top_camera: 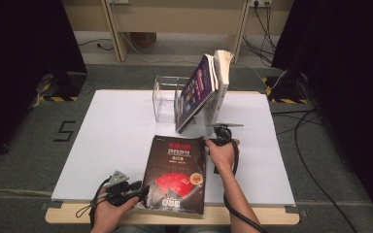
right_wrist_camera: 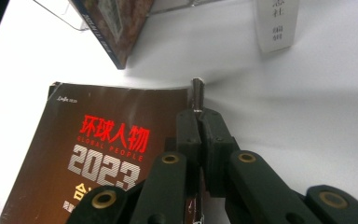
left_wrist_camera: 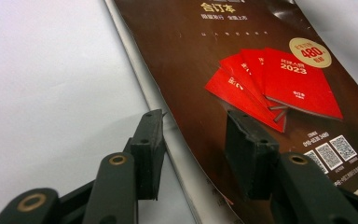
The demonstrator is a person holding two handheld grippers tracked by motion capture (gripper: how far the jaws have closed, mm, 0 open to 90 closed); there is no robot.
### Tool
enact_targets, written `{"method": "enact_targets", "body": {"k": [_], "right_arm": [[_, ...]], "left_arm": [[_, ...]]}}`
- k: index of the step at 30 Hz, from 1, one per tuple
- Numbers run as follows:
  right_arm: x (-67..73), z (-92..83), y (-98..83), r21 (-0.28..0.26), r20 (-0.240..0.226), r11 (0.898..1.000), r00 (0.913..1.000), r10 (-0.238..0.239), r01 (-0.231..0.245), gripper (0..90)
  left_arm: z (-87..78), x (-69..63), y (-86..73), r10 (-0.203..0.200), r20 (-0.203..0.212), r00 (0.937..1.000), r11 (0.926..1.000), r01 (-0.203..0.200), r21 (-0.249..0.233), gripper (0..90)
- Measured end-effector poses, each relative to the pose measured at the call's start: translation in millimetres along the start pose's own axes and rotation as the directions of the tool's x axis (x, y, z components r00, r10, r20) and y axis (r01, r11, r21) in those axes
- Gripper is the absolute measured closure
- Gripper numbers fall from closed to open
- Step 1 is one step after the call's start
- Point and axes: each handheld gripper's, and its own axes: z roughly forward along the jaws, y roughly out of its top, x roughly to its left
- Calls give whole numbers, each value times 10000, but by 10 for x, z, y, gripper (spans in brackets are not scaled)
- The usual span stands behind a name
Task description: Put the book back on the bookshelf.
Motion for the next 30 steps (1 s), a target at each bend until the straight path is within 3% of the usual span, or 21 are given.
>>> {"method": "enact_targets", "body": {"k": [15, 30], "right_arm": [[149, -175, -23, -871, -262, 9952, 9986, -459, 435, 878], [325, -347, -34, -1579, -885, 9853, 9929, -793, 646, 878]], "left_arm": [[0, -2, -3, 36, 0, 10000, 10000, -36, -28, 564], [-6, 10, 2, -200, 190, 9996, 9998, 202, -80, 507]]}}
